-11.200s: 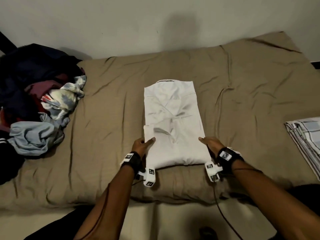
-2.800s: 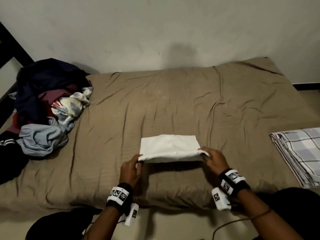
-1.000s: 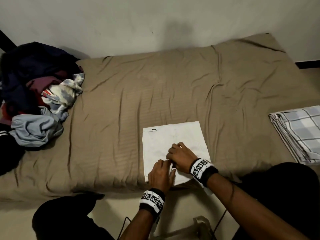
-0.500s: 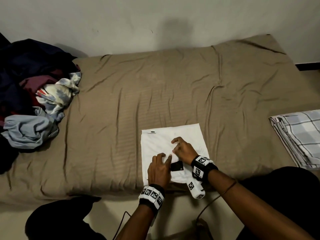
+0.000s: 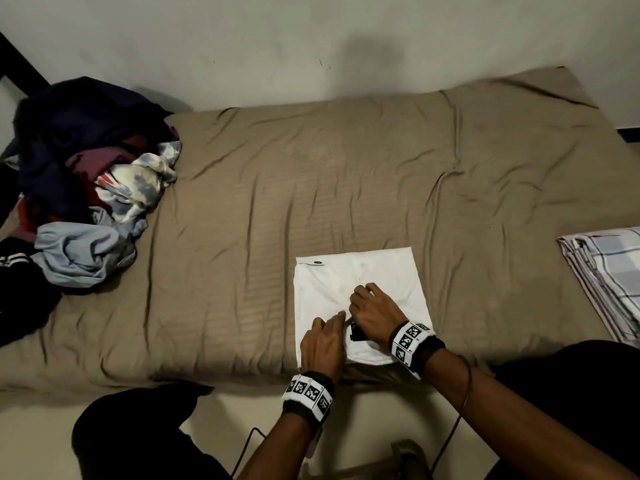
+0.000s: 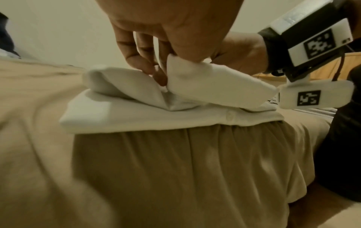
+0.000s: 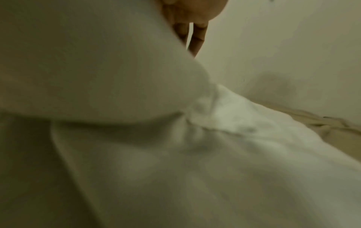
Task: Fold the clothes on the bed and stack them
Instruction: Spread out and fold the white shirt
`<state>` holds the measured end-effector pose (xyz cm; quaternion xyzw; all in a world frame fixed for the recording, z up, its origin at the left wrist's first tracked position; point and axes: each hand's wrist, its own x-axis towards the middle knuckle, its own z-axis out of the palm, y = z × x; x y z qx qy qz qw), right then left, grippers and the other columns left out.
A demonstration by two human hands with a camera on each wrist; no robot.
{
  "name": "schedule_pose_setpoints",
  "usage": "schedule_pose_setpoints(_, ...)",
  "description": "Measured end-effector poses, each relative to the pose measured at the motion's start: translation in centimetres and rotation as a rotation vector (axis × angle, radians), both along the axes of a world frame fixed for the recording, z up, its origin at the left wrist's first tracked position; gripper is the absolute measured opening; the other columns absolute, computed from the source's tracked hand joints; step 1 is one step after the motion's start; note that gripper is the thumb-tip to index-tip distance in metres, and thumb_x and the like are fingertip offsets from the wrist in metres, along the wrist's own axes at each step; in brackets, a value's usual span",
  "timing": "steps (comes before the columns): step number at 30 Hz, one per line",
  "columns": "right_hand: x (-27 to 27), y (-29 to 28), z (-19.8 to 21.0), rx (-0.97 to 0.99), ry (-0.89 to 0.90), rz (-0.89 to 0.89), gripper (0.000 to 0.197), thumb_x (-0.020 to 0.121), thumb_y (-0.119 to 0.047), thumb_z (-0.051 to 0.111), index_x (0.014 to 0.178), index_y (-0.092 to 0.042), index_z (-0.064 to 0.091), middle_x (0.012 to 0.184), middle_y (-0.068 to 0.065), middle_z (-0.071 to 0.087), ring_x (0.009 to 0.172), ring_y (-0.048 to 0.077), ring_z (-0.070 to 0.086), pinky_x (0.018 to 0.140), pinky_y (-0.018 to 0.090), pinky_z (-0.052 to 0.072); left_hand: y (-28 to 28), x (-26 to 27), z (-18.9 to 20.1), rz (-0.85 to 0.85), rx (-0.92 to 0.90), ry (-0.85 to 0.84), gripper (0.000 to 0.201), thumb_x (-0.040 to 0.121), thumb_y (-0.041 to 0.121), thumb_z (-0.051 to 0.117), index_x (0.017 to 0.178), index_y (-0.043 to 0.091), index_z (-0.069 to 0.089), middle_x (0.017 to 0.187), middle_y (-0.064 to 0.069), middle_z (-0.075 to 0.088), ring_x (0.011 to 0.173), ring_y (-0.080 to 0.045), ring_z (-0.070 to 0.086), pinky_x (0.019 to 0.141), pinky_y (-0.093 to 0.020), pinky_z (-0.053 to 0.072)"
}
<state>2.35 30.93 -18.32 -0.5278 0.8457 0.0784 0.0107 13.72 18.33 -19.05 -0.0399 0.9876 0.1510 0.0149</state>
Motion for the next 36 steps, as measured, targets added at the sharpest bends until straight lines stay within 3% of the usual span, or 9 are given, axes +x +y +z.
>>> schedule_pose_setpoints(6,-0.1,1.0,-0.6,-0.116,0.032,0.006,0.029,0.082,-0.040,0.064,0.072,-0.013,0.068,0.077,0.005,0.062,0.084,0.026,0.058,0.079,0.038,0.043,-0.3,0.3,0.4,-0.038,-0.034,-0.082,0.043,0.065,0.018,0.059,0.106,0.023,0.073,0.075,0.008,0.072,0.062,-0.019,0.063,0.042,-0.026,0.043)
schedule_pose_setpoints(10,0.2,3.5,0.0,-0.408,-0.177,-0.224,0.058,0.093,-0.064,0.050,0.117,-0.013,0.065,0.113,0.003,0.063,0.110,0.025,0.054,0.095,0.041,0.042,-0.8,1.1,1.3,0.123,0.092,0.014,0.042,0.091,0.043,0.048,0.114,0.020,0.074,0.081,0.002,0.075,0.070,-0.020,0.068,0.050,-0.027,0.050)
schedule_pose_setpoints(15,0.4,8.4,-1.3,-0.555,-0.225,-0.808,0.069,0.097,-0.060,0.030,0.149,-0.016,0.044,0.155,0.012,0.041,0.139,0.033,0.038,0.112,0.046,0.031,-2.7,0.7,0.8,0.192,0.141,0.136,0.049,0.100,0.047,0.043,0.131,0.018,0.067,0.131,-0.005,0.068,0.116,-0.030,0.061,0.091,-0.041,0.056)
schedule_pose_setpoints(18,1.1,9.2,-4.0,-0.373,-0.368,-0.867,0.094,0.090,-0.077,0.010,0.161,-0.017,0.015,0.169,0.010,0.007,0.153,0.031,0.014,0.121,0.045,0.018,-3.2,-0.3,-1.4,0.139,-0.006,-0.103,0.072,0.099,0.058,0.026,0.152,0.014,0.046,0.158,-0.011,0.042,0.146,-0.033,0.038,0.109,-0.050,0.043)
schedule_pose_setpoints(20,2.1,9.4,-5.8,-0.288,-0.382,-0.817,0.101,0.087,-0.081,-0.004,0.161,-0.014,0.006,0.168,0.007,-0.006,0.155,0.030,0.008,0.122,0.046,0.016,-2.9,-0.4,-2.9,0.213,-0.029,-0.229,0.084,0.097,0.063,0.016,0.157,0.007,0.032,0.164,-0.013,0.029,0.151,-0.032,0.029,0.109,-0.053,0.040)
schedule_pose_setpoints(23,2.6,9.8,-7.1,-0.303,-0.379,-0.873,0.094,0.092,-0.074,0.007,0.161,-0.011,0.002,0.166,0.003,-0.009,0.156,0.026,0.004,0.123,0.041,0.013,-2.3,0.1,-3.8,0.309,0.016,-0.234,0.088,0.096,0.063,0.018,0.154,-0.001,0.037,0.161,-0.018,0.033,0.147,-0.035,0.037,0.109,-0.051,0.043)
schedule_pose_setpoints(26,2.4,9.6,-6.4,-0.425,-0.396,-1.019,0.091,0.093,-0.068,0.016,0.160,-0.006,0.012,0.168,0.011,0.008,0.154,0.028,0.012,0.123,0.040,0.015,-1.6,0.7,-2.9,0.441,0.173,-0.218,0.089,0.097,0.065,0.016,0.158,0.001,0.025,0.165,-0.021,0.021,0.151,-0.036,0.025,0.123,-0.045,0.024)
schedule_pose_setpoints(31,0.9,9.0,-5.0,-0.662,-0.488,-1.187,0.067,0.100,-0.044,0.051,0.148,0.002,0.039,0.146,0.022,0.048,0.135,0.038,0.040,0.113,0.040,0.031,-1.7,0.4,-1.5,0.789,0.405,-0.022,0.064,0.100,0.051,0.050,0.139,0.001,0.048,0.133,-0.025,0.055,0.121,-0.044,0.050,0.101,-0.048,0.041)
schedule_pose_setpoints(36,-1.6,9.3,-3.6,-0.825,-0.826,-1.457,0.037,0.089,-0.036,0.071,0.112,-0.008,0.065,0.112,0.011,0.070,0.103,0.031,0.065,0.090,0.037,0.051,-3.3,-1.8,-0.9,0.983,0.573,-0.229,0.061,0.100,0.056,0.047,0.131,0.003,0.048,0.135,-0.025,0.051,0.119,-0.046,0.054,0.097,-0.046,0.044)
